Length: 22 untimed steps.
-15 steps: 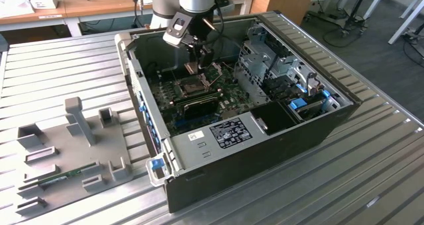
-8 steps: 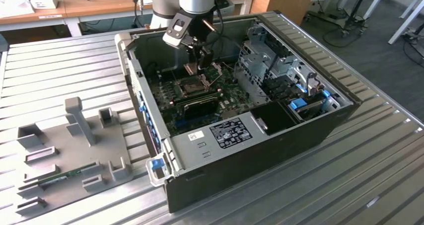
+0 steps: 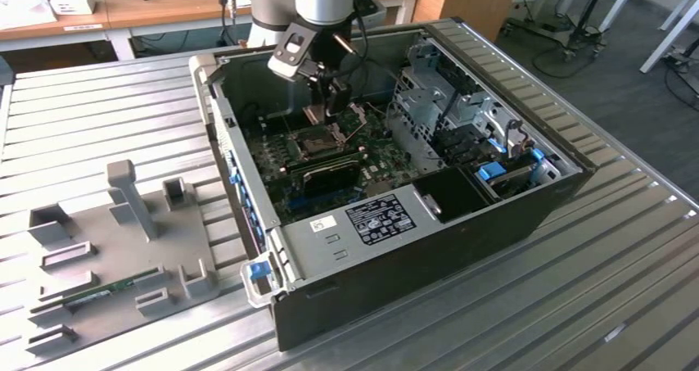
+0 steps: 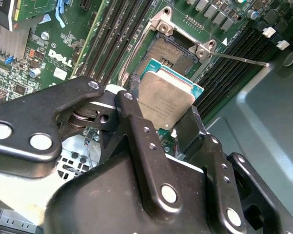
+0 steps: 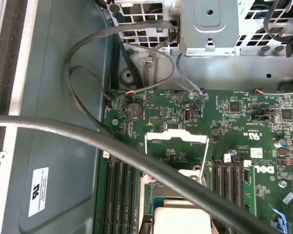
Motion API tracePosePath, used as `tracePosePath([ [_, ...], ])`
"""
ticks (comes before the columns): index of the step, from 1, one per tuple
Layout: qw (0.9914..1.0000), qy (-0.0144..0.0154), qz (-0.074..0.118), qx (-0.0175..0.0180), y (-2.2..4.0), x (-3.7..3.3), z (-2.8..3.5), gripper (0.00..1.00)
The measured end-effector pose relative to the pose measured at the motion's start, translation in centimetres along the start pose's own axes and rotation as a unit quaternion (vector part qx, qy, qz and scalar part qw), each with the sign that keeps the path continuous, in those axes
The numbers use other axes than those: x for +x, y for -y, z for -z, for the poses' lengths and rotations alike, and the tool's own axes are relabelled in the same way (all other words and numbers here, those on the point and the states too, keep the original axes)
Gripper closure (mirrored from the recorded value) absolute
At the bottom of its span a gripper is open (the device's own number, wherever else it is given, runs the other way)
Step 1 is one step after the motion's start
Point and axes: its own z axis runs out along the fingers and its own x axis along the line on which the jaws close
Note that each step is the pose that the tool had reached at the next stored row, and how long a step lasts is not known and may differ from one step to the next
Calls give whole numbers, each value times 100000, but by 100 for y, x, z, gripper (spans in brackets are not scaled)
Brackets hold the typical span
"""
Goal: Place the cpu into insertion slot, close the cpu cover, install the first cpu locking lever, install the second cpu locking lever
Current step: 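Place the cpu into insertion slot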
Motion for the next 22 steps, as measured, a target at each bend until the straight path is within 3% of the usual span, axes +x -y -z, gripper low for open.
tracePosePath([
  [10,100000,14,-271,73,1,0,-12,46],
  [22,100000,13,-271,140,6,0,-83,46],
])
